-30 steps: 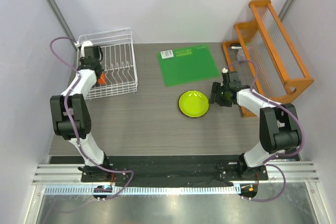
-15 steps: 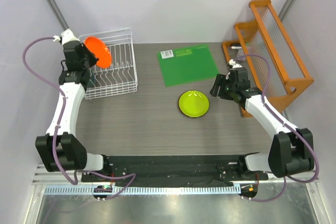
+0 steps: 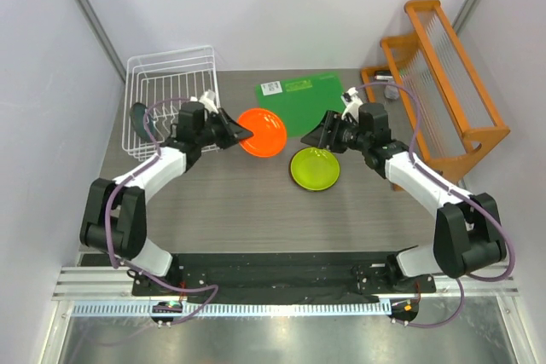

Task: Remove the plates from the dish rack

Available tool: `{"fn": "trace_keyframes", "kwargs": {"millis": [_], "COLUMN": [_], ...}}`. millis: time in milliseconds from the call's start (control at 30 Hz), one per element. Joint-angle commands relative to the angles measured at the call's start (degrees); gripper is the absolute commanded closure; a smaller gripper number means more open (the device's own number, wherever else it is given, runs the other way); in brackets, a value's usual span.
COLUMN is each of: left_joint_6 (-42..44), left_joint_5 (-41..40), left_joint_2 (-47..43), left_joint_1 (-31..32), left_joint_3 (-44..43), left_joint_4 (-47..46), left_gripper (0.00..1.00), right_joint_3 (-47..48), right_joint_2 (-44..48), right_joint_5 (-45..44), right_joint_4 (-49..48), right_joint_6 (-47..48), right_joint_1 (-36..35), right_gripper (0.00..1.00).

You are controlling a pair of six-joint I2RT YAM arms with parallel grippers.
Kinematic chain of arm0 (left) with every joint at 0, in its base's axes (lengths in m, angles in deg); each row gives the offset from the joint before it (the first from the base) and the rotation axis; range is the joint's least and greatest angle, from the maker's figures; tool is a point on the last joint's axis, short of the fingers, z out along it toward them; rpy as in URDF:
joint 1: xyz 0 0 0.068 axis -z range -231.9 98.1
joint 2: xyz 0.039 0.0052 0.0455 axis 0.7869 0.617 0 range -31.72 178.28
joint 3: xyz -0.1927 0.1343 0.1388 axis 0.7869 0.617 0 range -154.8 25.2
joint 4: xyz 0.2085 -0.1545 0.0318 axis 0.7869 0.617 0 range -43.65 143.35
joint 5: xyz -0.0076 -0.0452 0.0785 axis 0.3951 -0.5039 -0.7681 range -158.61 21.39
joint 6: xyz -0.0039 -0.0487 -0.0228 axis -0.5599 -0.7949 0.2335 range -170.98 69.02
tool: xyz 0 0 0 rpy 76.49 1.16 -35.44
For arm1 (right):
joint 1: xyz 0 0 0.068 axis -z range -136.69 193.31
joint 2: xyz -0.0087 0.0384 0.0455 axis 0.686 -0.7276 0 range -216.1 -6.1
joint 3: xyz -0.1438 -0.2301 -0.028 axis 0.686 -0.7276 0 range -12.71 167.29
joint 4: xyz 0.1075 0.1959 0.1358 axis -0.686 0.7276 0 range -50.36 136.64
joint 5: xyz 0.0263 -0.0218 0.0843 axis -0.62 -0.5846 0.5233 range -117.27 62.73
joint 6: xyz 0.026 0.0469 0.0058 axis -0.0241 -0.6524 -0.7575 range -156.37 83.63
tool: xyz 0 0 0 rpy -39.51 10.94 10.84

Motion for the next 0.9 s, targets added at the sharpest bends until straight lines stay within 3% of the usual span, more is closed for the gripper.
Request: {"fn": "trace_keyframes", "kwargs": {"millis": [0,400,467,500,667,767,800,833,867], "left_joint_6": [-5.57,-6.27,-6.45,-6.62,-6.89,-6.89,-6.72,-6.37,-5.23], "left_joint_5": [5.46,5.37,5.20,5.20,6.07,6.17,5.99,5.38,4.76], "left_joint_2": [-0.49,1.35,1.35,1.53,2.41,2.85,2.76,2.67,2.50], "left_joint_1": [3.63,9.71,10.14,10.32,11.03,11.11,11.11,11.11,11.11], "left_joint_3": [0.92,3.65,4.53,4.71,4.62,4.62,4.71,4.62,4.27], "left_joint_4": [-13.92,-18.67,-19.37,-19.81,-21.13,-21.39,-20.96,-20.52,-19.82], "left_gripper": [1.00,1.00,1.00,1.00,1.00,1.00,0.95,0.66,0.55], "right_joint_3": [0.81,-1.04,-1.03,-1.12,-2.18,-1.83,-1.83,-1.91,-2.00], "right_joint_2": [-1.85,-7.30,-7.74,-8.01,-8.36,-7.05,-5.65,-5.03,-4.15], "right_joint_5": [5.56,8.29,8.47,8.38,9.34,6.02,4.87,3.90,1.37], "right_joint_4": [-9.99,-17.20,-17.28,-17.37,-18.16,-12.48,-11.23,-10.09,-7.38], "right_joint_6": [-5.51,-8.77,-8.51,-8.50,-8.15,-5.44,-3.51,-2.80,-2.36], "right_joint_1": [-0.74,-0.91,-1.00,-1.00,-1.00,-0.48,-0.30,0.05,1.27], "right_gripper": [0.33,0.36,0.44,0.54,0.87,0.99,0.99,0.99,0.99]}}
